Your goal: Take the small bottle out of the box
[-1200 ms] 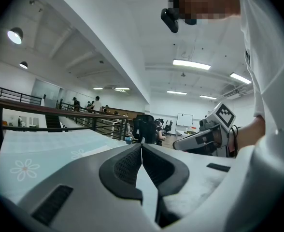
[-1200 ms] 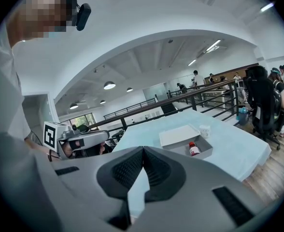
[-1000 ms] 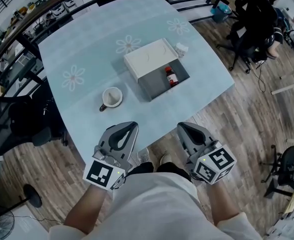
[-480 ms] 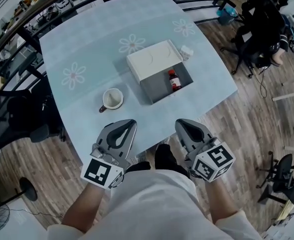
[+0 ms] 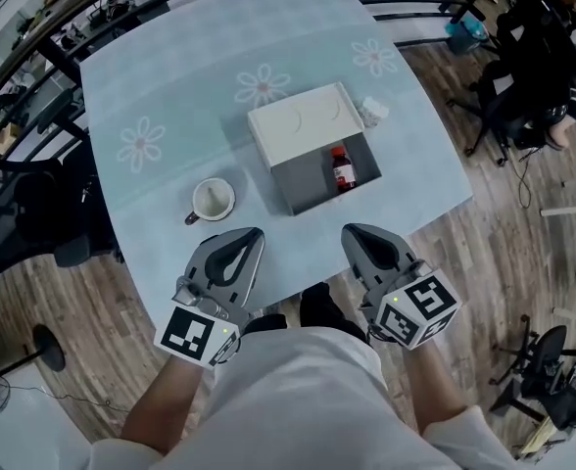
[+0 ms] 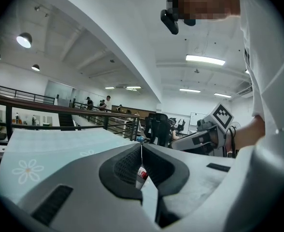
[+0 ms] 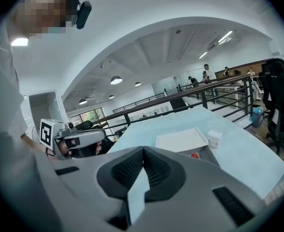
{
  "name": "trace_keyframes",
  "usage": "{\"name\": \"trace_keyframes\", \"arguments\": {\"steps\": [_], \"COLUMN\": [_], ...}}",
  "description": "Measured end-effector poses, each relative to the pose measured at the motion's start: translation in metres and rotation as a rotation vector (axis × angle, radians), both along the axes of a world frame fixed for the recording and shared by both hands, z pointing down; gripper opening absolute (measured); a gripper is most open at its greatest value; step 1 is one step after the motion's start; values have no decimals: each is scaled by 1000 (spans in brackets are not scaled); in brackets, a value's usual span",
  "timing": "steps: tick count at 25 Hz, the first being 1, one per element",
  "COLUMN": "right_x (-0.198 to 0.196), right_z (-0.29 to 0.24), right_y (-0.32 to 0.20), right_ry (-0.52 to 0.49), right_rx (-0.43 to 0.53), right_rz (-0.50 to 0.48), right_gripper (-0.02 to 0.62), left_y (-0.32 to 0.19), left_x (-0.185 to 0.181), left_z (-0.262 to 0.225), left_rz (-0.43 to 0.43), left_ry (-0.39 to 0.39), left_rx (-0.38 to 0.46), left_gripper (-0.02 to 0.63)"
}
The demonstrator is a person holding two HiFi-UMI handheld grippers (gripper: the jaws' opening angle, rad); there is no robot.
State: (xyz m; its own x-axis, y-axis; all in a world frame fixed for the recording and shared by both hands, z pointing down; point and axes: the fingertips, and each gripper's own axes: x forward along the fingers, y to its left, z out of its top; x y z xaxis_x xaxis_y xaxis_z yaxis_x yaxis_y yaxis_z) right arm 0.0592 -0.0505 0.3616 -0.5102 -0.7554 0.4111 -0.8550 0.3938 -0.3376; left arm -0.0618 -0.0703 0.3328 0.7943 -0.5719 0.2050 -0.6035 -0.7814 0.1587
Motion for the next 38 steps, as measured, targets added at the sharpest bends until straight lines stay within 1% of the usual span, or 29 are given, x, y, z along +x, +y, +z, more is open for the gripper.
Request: {"name": "trace_keyframes", "arguments": {"steps": [11, 21, 30, 38], "right_x": [39, 61, 71, 75], "right_z": [18, 50, 81, 104], "right_y": [-49, -90, -120, -139], "right_ry": [19, 68, 94, 128], "right_rx": [-31, -87, -138, -184], "right_rz": [-92, -142, -185, -214], "right_gripper": [21, 23, 23, 23], "left_y": [-34, -62, -83, -98], "left_x": [30, 41, 49, 54], "left_z": [12, 25, 41, 56], "left_rz": [-94, -171, -225, -253], "left_ry": [-20, -40, -48, -45], "left_rx": [-27, -57, -83, -110], "left_gripper": [21, 21, 21, 21]}}
